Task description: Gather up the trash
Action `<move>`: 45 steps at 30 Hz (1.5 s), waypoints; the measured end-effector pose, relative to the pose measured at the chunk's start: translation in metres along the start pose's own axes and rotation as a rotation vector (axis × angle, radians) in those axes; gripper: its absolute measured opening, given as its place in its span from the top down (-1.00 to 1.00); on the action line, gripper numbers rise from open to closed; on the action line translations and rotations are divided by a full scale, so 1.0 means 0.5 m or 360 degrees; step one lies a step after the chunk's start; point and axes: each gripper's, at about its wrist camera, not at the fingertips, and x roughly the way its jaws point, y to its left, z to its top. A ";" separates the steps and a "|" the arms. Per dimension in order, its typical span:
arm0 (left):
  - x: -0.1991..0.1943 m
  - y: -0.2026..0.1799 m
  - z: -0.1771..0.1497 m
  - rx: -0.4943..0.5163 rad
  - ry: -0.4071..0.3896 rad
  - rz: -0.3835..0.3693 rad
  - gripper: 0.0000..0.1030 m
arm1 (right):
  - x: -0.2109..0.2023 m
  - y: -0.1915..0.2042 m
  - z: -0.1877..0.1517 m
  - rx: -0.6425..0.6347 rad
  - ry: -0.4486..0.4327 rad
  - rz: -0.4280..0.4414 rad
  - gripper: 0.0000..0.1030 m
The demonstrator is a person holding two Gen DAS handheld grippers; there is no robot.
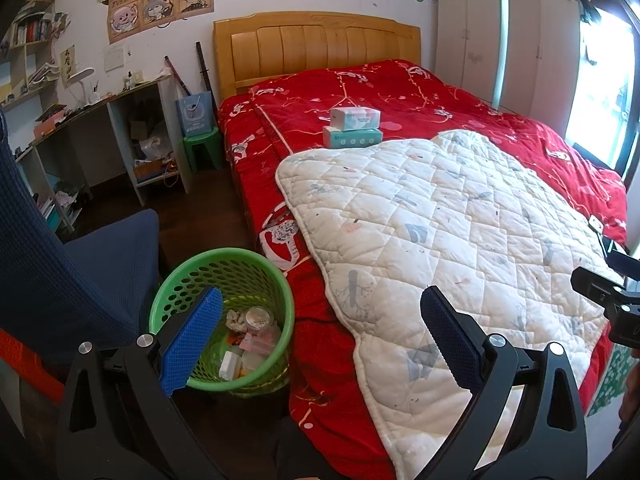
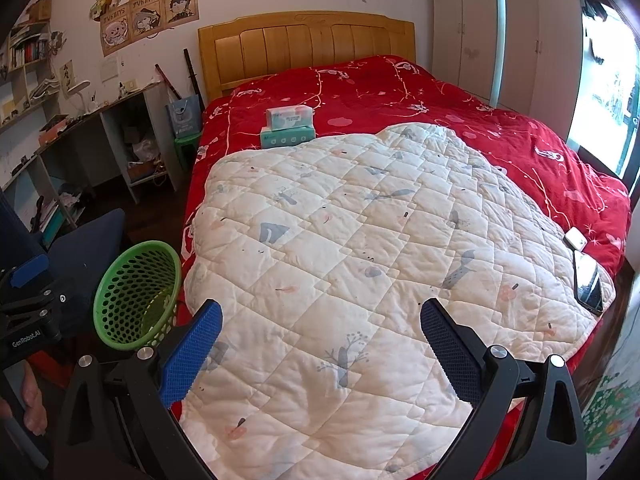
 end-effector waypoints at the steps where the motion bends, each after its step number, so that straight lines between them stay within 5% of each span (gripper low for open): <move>1: 0.000 0.000 0.000 0.0000 0.0003 0.0001 -0.90 | 0.000 0.000 0.000 0.0000 0.0000 0.0001 -0.87; 45: -0.007 -0.010 0.004 -0.0004 -0.0021 0.0022 -0.90 | 0.005 -0.010 -0.002 0.0028 -0.0013 -0.0008 -0.87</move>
